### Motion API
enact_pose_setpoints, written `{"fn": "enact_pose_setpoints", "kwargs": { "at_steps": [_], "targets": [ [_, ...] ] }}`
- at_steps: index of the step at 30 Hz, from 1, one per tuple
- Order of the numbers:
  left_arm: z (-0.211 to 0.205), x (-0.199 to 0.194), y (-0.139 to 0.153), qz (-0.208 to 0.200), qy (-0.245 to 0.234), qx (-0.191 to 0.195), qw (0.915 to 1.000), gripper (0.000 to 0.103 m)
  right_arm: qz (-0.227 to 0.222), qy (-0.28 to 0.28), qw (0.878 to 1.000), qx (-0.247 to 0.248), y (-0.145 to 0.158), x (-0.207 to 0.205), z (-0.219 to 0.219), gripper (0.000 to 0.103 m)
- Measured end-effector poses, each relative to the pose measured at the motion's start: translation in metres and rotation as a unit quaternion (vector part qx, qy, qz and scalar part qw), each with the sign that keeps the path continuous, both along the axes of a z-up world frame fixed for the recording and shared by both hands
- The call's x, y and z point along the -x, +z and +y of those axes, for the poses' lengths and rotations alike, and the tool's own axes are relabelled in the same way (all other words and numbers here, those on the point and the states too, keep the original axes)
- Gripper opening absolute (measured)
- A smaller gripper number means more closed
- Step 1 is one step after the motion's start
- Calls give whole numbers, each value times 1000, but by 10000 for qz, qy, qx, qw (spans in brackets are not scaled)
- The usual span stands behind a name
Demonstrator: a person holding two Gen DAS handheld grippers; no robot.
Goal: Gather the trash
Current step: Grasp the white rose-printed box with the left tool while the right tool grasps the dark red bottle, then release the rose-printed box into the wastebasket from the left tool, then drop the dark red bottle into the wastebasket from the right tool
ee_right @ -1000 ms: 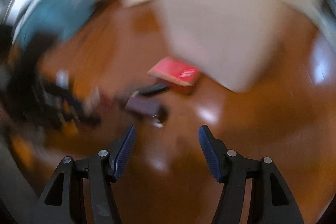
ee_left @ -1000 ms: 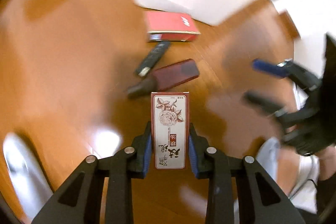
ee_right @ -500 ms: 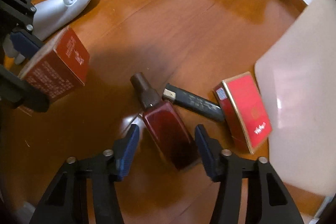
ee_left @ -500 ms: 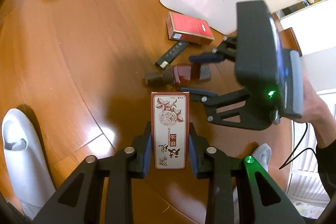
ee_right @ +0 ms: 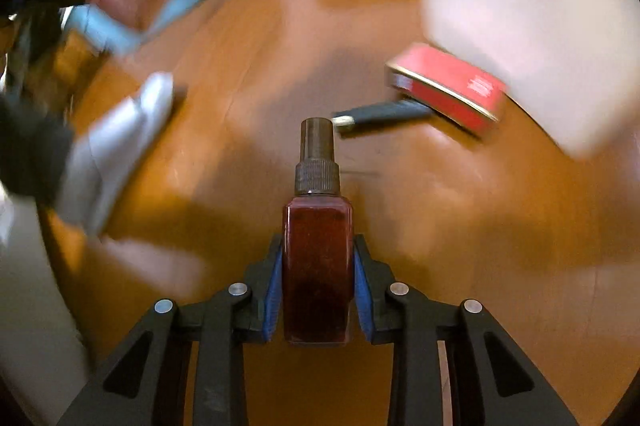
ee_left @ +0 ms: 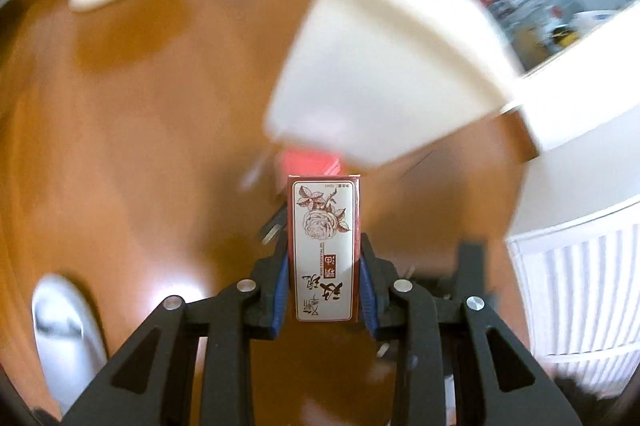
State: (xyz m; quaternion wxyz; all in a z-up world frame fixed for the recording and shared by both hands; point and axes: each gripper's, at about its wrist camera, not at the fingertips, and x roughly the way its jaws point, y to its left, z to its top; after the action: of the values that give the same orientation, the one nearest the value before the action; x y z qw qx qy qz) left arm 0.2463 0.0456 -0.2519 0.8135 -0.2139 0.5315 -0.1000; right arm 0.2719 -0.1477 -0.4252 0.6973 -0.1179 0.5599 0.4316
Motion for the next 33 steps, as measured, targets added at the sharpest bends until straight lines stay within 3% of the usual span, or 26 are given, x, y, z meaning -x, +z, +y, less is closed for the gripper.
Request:
{"fn": "enact_pose_setpoints", "kwargs": {
  "at_steps": [3, 6, 8, 11, 13, 18, 23, 28, 30, 33],
  "targets": [
    [-13, -25, 66, -765, -253, 219, 9965, 29, 113, -811, 9961, -342, 14, 2, -32, 32],
    [-31, -59, 119, -1396, -638, 134, 9881, 29, 129, -1373, 9890, -539, 30, -3, -44, 32],
    [-42, -87, 133, -1590, -737, 57, 9845, 29, 116, -1539, 9861, -618, 39, 2, -52, 32],
    [-55, -137, 125, -1484, -846, -129, 9852, 29, 74, -1708, 9824, -751, 42, 0, -50, 32],
    [-63, -168, 103, -1199, -862, -341, 9885, 29, 46, -1745, 9815, -787, 45, 2, -58, 32],
    [-72, -194, 61, -756, -680, -436, 9939, 29, -32, -1733, 9817, -790, 51, 13, -67, 32],
    [-67, -190, 51, -442, -397, -318, 9977, 29, -80, -1807, 9808, -736, 58, 10, -81, 32],
    [-53, -166, 74, -811, -388, -419, 9951, 30, -195, -1998, 9754, -910, 77, 5, -90, 32],
    [-41, -146, 85, -1011, -280, -477, 9933, 30, -281, -2089, 9714, -1090, 99, -1, -97, 32],
    [-19, -113, 92, -1233, 124, -506, 9910, 30, -555, -2136, 9595, -1751, 153, -16, -109, 32]
  ]
}}
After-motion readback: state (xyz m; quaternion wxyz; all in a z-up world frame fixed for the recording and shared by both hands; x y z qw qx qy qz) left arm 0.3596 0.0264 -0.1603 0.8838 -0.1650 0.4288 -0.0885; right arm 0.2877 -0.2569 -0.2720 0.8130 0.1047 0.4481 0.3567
